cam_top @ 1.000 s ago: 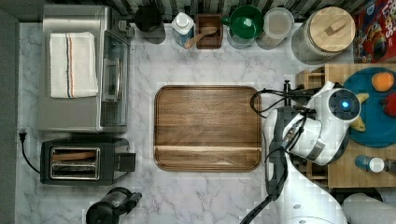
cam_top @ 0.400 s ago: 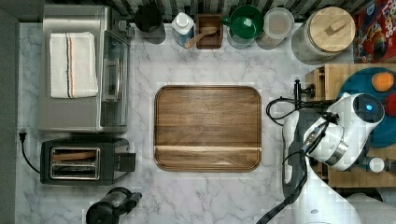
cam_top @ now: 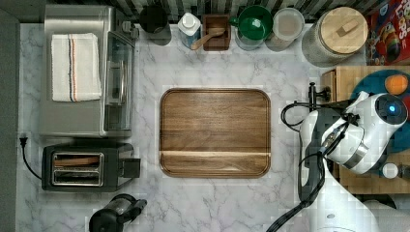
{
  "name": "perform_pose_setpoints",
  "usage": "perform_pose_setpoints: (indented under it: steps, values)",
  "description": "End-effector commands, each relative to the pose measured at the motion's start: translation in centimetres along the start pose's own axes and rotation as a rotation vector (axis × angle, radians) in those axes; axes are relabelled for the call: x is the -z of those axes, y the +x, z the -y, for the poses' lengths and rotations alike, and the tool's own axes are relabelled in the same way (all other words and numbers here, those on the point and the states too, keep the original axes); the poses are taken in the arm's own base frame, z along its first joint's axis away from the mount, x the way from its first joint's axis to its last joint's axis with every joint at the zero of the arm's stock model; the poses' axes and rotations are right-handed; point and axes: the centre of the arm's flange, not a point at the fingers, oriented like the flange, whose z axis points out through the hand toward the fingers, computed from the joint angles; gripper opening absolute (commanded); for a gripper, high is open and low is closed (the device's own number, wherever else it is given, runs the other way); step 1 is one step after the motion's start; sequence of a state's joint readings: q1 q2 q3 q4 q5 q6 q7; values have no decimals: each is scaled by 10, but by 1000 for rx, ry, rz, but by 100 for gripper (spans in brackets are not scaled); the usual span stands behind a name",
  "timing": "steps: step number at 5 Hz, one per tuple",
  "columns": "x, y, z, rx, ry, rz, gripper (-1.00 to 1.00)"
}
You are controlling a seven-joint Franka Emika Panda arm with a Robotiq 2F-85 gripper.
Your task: Close the drawer.
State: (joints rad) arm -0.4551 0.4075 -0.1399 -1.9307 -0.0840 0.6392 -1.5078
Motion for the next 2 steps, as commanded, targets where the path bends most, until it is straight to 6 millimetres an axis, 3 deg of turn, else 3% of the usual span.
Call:
perform_pose_setpoints:
  steps: [1, 2]
  values:
    - [93, -8, -56, -16, -111, -37, -100]
    - [104, -2, -41, -51, -102, 6, -100]
